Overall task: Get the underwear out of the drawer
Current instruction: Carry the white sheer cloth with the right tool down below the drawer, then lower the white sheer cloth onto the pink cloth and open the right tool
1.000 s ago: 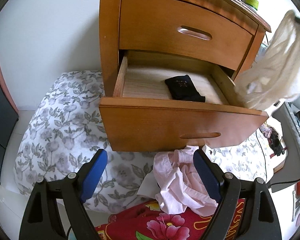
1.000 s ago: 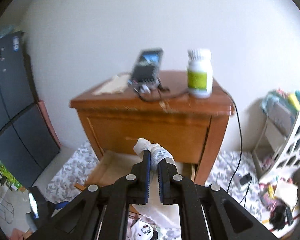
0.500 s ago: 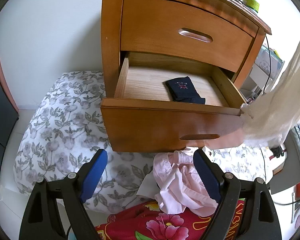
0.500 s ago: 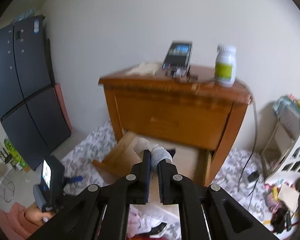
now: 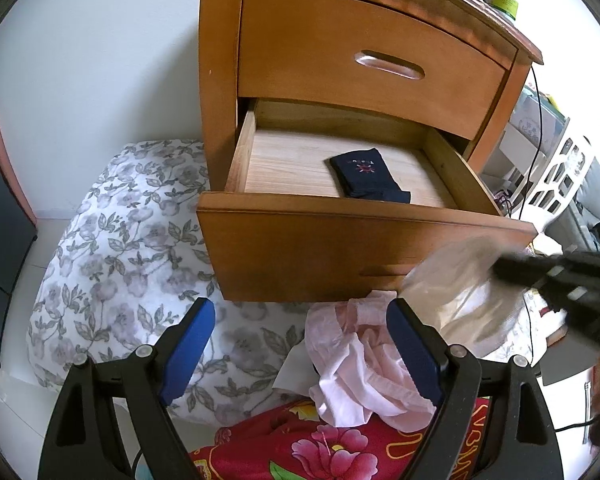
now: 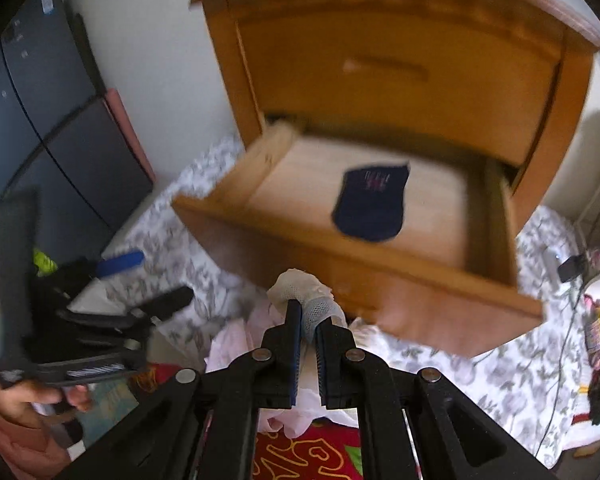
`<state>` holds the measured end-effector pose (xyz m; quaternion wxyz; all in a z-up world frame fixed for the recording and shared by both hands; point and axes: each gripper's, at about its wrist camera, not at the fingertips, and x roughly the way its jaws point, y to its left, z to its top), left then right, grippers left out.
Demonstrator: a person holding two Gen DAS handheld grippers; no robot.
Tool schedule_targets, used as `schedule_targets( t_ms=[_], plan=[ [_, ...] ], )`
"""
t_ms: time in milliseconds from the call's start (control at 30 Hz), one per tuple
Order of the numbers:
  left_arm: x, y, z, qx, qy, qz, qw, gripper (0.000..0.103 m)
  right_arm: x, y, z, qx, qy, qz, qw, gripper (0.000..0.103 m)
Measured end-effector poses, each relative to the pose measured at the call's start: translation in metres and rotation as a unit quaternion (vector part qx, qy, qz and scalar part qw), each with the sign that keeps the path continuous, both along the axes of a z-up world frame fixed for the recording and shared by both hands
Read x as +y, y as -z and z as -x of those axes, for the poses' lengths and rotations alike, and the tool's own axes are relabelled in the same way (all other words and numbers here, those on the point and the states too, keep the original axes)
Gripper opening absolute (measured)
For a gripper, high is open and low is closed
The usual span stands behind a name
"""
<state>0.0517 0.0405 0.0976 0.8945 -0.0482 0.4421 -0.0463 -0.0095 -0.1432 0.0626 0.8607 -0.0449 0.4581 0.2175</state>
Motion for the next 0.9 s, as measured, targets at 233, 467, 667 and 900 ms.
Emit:
schedule_targets(
  t_ms=[233, 467, 667, 900],
  plan=[
    [0.002, 0.003, 0.000, 0.005, 0.001, 0.001, 1.0000, 0.088, 0.008, 0.057, -0.014, 0.058, 0.017, 0.017, 0.998, 0.009],
    [0.002, 0.009, -0.002, 0.013, 0.003, 0.002, 0.9999, 0.088, -0.004, 0.087, -0.021, 0.105, 0.054, 0.002, 0.993, 0.037],
    [0.000, 0.012, -0.003, 0.019, 0.006, 0.000, 0.9998, 0.088, -0.006, 0.087, -0.017, 0.104, 0.057, -0.002, 0.993, 0.062],
    [0.000, 0.014, -0.005, 0.020, 0.003, -0.001, 0.9998, 0.088, -0.025, 0.069, -0.015, 0.073, 0.104, -0.011, 0.992, 0.084]
  ],
)
